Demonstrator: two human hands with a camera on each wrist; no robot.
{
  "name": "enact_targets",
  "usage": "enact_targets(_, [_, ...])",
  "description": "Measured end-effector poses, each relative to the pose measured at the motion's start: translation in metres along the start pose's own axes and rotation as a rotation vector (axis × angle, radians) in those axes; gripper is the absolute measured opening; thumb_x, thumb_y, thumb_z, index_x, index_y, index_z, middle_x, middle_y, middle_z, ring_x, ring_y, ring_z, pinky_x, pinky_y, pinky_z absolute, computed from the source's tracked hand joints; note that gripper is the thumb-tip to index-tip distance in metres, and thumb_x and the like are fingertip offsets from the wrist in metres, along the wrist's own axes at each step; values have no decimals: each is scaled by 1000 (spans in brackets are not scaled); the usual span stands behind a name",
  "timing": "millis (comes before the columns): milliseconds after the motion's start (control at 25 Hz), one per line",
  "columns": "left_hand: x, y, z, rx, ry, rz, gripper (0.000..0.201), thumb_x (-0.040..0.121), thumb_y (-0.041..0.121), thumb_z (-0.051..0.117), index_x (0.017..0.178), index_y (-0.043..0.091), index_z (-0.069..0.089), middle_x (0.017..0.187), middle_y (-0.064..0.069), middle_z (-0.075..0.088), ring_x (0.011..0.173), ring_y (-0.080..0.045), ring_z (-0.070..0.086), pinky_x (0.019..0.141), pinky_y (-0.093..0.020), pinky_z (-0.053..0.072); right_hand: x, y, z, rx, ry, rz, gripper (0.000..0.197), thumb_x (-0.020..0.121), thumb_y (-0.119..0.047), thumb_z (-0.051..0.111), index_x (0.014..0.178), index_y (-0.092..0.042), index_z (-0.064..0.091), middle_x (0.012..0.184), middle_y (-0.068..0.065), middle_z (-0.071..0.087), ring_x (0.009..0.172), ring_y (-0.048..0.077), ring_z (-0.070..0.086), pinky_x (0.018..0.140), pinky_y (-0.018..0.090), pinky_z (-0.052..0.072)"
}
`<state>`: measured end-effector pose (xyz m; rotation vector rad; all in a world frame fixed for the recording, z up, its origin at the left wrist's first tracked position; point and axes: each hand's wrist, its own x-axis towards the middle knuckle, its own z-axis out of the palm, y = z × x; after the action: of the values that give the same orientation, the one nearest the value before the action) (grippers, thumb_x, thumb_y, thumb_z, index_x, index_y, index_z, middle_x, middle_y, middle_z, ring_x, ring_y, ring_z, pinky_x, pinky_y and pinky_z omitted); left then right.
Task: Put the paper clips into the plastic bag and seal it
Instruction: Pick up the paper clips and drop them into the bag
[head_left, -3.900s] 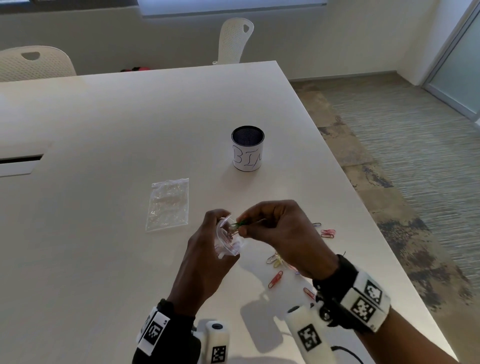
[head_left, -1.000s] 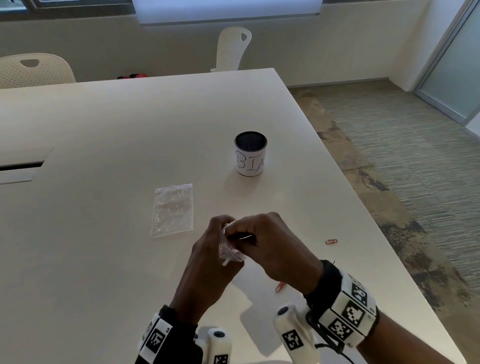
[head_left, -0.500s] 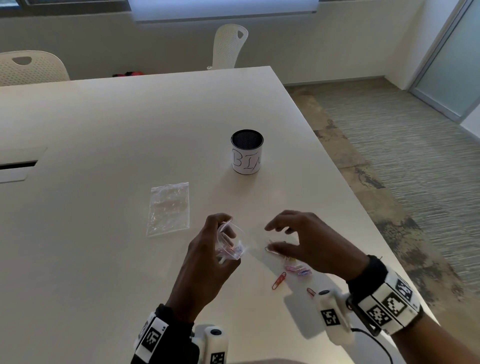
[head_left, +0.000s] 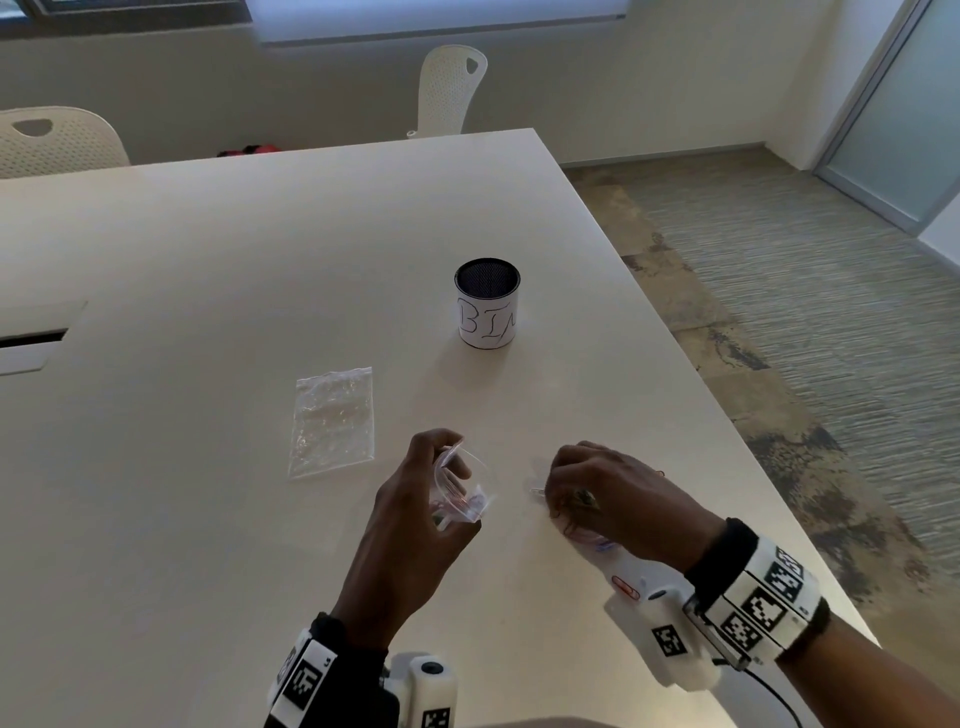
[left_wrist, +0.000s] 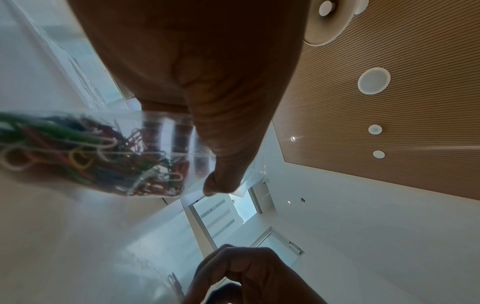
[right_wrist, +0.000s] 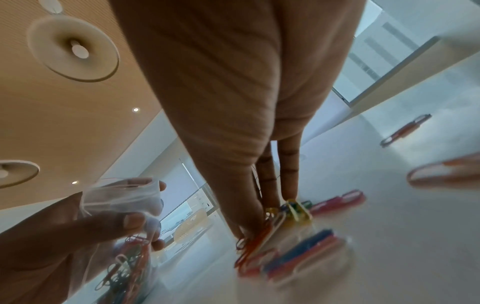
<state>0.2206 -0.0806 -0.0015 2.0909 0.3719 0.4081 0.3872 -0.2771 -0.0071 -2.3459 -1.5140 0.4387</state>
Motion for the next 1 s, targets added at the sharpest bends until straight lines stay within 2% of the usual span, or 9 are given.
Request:
enact_targets(80, [0, -1, 0, -1, 2, -1, 57, 82, 10, 81, 122, 35, 48, 100, 12, 65, 94, -9, 66, 66, -9, 51, -4, 2, -5, -28, -27, 12, 28, 92, -36, 72, 119, -34, 68, 123, -15, 58, 112, 7, 56, 85, 27, 54])
enact_targets(200, [1, -2, 0, 3, 5, -4, 56, 82, 11, 81, 121, 36, 48, 101, 12, 65, 94, -10, 65, 66, -9, 51, -12, 2, -11, -90, -144, 19, 59, 86, -61, 68, 140, -43, 53, 138, -21, 46, 122, 2, 45, 92, 26, 53])
enact_targets(280, [1, -1, 1, 0, -2, -8, 56, 82, 13, 80, 121, 36, 48, 101, 12, 65, 94, -10, 65, 67, -8, 50, -16, 2, -11, -147, -161, 14, 59, 86, -54, 71, 141, -45, 52, 141, -21, 45, 122, 3, 45, 91, 28, 55])
enact_targets(360, [1, -1, 2, -2, -6, -9, 55, 83, 14, 80, 122, 35, 48, 101, 12, 65, 94, -11, 66, 68, -8, 50, -18, 1, -8, -150, -125, -1, 44, 91, -43, 72, 133, -42, 60, 139, -18, 51, 119, 5, 49, 91, 28, 55])
enact_targets(440, [2, 0, 3, -1, -6, -5, 55, 83, 14, 81, 123, 34, 48, 101, 12, 65, 94, -11, 66, 68, -8, 50, -20, -1, -7, -139, -102, -13, 26, 97, -34, 66, 123, -37, 68, 134, -15, 57, 115, 4, 54, 90, 20, 50])
enact_targets(520, [2, -1, 3, 1, -7, -6, 55, 83, 15, 81, 123, 34, 48, 101, 12, 65, 94, -11, 66, 68, -9, 51, -21, -4, -5, -134, -87, -20, 18, 101, -25, 62, 116, -31, 71, 127, -11, 62, 110, 5, 59, 88, 17, 49])
enact_targets(680, [1, -1, 3, 10, 0, -8, 55, 83, 14, 81, 123, 33, 48, 102, 12, 65, 94, -11, 66, 68, -8, 50, -18, -7, -4, -152, -71, -20, 15, 102, -16, 60, 107, -23, 72, 112, -6, 65, 98, 8, 62, 81, 23, 54])
enact_targets(840, [0, 1, 3, 7, 5, -12, 54, 83, 14, 81, 123, 33, 49, 101, 12, 65, 93, -10, 66, 68, -9, 51, -14, -3, -4, -130, -41, 6, 11, 98, -13, 66, 97, -21, 74, 103, -6, 67, 83, 7, 66, 70, 16, 50])
enact_targets(1000, [-1, 0, 3, 6, 9, -15, 55, 84, 13, 81, 123, 33, 48, 102, 12, 65, 93, -11, 66, 68, -10, 51, -12, 8, -7, 24, 23, 63, 14, 94, -6, 69, 95, -14, 80, 101, -1, 72, 81, 10, 71, 73, 28, 60])
